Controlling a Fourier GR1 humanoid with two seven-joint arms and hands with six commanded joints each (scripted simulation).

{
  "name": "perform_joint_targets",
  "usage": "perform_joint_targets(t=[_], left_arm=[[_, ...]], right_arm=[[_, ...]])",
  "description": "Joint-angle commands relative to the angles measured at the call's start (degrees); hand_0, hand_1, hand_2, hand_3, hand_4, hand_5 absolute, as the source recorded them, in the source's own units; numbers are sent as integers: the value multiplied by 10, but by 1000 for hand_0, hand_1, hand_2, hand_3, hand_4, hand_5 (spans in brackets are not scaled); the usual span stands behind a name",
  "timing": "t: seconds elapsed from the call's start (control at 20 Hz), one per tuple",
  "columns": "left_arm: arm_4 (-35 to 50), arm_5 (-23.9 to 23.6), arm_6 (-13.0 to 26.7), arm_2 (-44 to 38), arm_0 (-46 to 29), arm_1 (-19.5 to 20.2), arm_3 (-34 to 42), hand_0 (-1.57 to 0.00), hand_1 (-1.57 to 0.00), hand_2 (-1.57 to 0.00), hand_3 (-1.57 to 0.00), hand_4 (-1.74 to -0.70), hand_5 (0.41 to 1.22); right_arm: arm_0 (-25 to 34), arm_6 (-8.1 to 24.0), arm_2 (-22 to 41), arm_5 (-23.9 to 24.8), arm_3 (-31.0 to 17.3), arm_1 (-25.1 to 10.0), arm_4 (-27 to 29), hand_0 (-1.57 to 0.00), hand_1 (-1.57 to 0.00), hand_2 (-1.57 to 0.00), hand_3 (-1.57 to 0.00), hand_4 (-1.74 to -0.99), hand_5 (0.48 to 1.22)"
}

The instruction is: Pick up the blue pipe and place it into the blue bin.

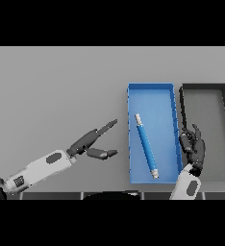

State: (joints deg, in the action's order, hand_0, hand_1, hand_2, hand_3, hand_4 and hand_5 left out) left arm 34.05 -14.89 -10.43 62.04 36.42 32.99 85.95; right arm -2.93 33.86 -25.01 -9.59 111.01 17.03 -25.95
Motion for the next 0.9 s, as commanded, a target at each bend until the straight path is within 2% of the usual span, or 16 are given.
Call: perform_joint_targets(t=[0.0, 0.15, 0.3, 0.6, 0.65, 0.7, 0.75, 0.85], left_arm=[[-1, 0, 1, 2, -1, -4, -6, 1, 1, 1, 1, -924, 494], [5, 1, -2, 0, -1, -4, -9, 1, 1, 1, 1, -927, 495], [2, -5, -1, 4, -2, -1, 1, 1, 1, 1, 1, -930, 496], [2, -4, 0, 4, -4, -2, -1, 1, 1, 1, 1, -931, 495], [1, -6, 0, 4, -5, -2, 0, 1, 1, 1, 1, -930, 495], [-1, -9, -2, 4, -6, 1, 7, 1, 1, 1, 1, -930, 496], [-2, -13, -1, 4, -7, 6, 13, 1, 1, 1, 1, -930, 496], [-1, -12, -2, 4, -9, 10, 16, 1, 1, 1, 1, -930, 495]], right_arm=[[-10, 5, 16, -33, 8, 12, -43, -354, -335, -323, -95, -1279, 1010], [-9, 4, 23, -110, 20, 16, -112, -181, -171, -165, -48, -1219, 870], [-7, 6, 7, -174, 35, 18, -147, -92, -87, -84, -24, -1175, 788], [20, 11, -64, -242, 49, 24, -220, -23, -22, -21, -6, -1095, 718], [20, 11, -64, -242, 52, -2, -226, -19, -17, -17, -4, -1084, 714], [30, 11, -69, -257, 52, 4, -226, -19, -17, -17, -4, -1084, 713], [33, 11, -72, -267, 57, 26, -231, -19, -17, -17, -4, -1084, 712], [41, 10, -81, -273, 57, 26, -231, -19, -17, -17, -4, -1084, 714]])
